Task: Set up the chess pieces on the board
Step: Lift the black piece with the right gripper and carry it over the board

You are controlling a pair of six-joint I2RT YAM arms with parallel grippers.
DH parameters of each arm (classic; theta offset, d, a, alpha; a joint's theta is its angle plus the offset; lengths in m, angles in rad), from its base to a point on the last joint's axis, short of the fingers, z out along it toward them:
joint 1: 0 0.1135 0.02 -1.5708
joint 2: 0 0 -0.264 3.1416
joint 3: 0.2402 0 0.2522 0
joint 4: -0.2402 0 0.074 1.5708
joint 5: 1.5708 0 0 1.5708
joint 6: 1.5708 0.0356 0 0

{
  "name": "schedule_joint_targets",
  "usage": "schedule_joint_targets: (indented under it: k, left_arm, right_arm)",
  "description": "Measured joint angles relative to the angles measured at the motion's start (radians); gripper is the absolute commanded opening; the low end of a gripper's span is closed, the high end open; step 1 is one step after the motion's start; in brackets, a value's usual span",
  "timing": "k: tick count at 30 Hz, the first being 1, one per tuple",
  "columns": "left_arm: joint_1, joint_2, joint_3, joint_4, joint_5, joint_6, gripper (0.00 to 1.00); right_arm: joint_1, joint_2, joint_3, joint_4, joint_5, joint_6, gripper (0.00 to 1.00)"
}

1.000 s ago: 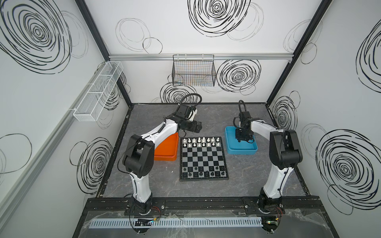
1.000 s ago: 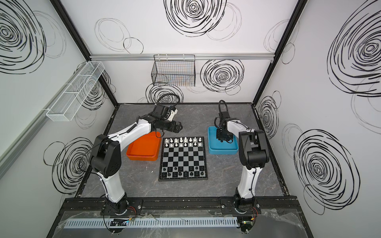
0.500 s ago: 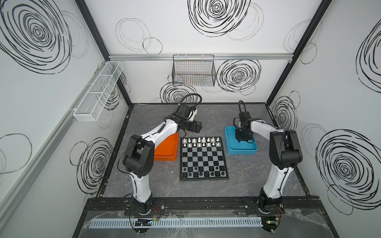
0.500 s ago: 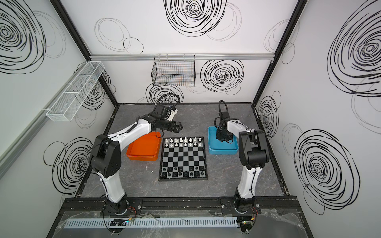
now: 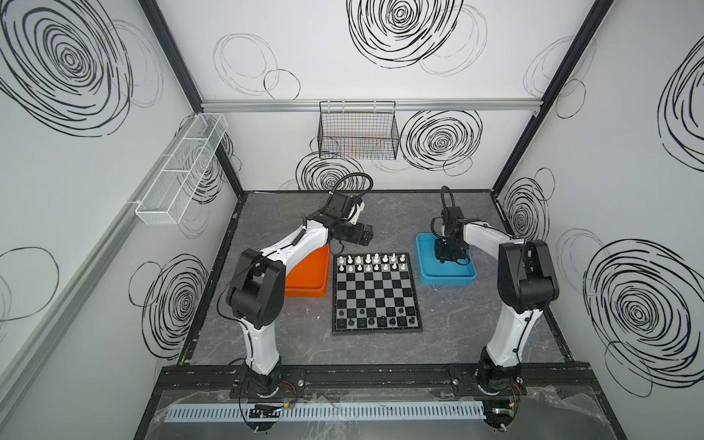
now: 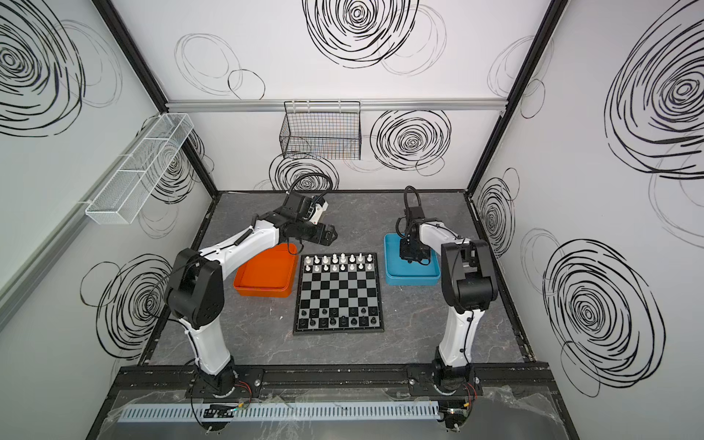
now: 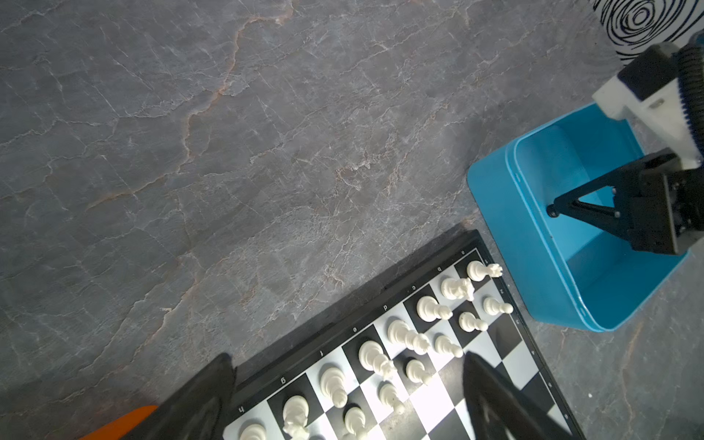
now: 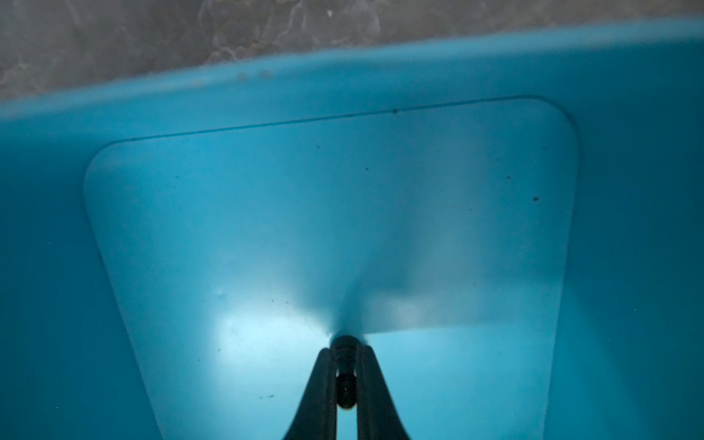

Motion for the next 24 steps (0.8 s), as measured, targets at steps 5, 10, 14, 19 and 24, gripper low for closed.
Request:
schedule_joint_targets:
  k: [5,10,14,19,24]
  left_arm:
    - [0.0,0.0,0.0,0.0,-0.002,0.0,0.96]
    - [0.005,0.0,0.0,0.0,-0.002,-0.002,0.96]
    - [0.023,0.0,0.0,0.0,-0.001,-0.007,0.96]
    - [0.071,0.0,0.0,0.0,-0.008,-0.012,0.96]
    - [0.123,-0.01,0.0,0.0,-0.012,-0.017,0.96]
  right_arm:
    - [0.003,-0.009,0.004,-0.037,0.0,-0.001,0.1]
    - [0.029,-0.081,0.022,-0.1,0.007,-0.005,0.1]
    - [0.102,-0.191,0.024,-0.129,0.019,-0.01,0.09]
    - [0.3,-0.304,0.005,-0.127,0.013,0.013,0.09]
    - [0.512,-0.333,-0.041,-0.109,-0.012,0.077,0.09]
